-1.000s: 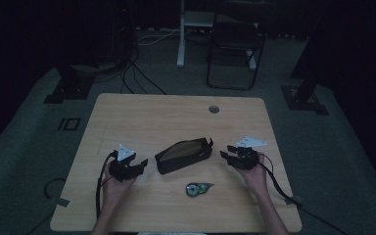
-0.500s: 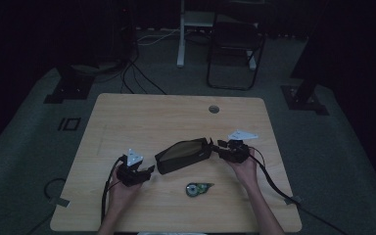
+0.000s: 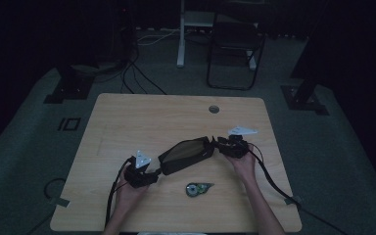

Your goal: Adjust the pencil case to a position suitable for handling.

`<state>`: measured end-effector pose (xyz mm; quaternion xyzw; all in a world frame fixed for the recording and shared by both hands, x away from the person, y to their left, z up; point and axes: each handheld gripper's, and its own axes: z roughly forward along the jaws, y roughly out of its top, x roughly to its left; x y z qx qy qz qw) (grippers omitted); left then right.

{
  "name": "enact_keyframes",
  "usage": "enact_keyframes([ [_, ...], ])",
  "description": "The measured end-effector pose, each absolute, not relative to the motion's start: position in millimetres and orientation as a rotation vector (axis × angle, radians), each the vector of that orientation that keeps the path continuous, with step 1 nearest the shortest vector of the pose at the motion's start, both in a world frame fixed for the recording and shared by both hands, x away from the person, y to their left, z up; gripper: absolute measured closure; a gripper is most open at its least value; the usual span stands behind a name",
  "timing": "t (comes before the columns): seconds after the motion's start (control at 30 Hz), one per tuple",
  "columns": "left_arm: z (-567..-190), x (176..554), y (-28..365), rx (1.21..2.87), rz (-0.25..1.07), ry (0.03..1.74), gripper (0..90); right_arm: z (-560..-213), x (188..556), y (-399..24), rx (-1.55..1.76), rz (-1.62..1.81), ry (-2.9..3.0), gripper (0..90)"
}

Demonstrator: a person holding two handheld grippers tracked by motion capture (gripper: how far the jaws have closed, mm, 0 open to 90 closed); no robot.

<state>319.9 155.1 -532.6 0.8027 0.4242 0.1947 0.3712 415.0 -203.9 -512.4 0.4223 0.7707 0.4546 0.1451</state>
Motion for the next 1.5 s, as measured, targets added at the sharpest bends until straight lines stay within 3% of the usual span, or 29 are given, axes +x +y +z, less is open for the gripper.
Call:
enact_keyframes([
  [0.37,-533.7,321.8,153.9,2.044,0.510,1.113,41.2,-511.8,427.5,-196.8,1.209,1.308,2.227,65.2],
  [0.63,-532.1,317.1,159.4,2.049,0.540,1.110,39.8,-506.1,419.9,-198.5,1.191,1.277,2.198,52.2],
  [0.9,-528.8,299.3,162.9,2.031,0.529,1.084,39.5,-503.7,389.7,-211.7,1.186,1.276,2.181,49.1],
  [1.2,-520.7,276.9,128.6,2.102,0.424,0.826,37.9,-520.6,352.9,-222.7,1.187,1.216,2.246,48.7],
  [1.5,-527.4,281.5,92.7,2.172,0.283,0.660,33.3,-524.0,341.8,-231.7,1.156,1.167,2.256,45.8],
])
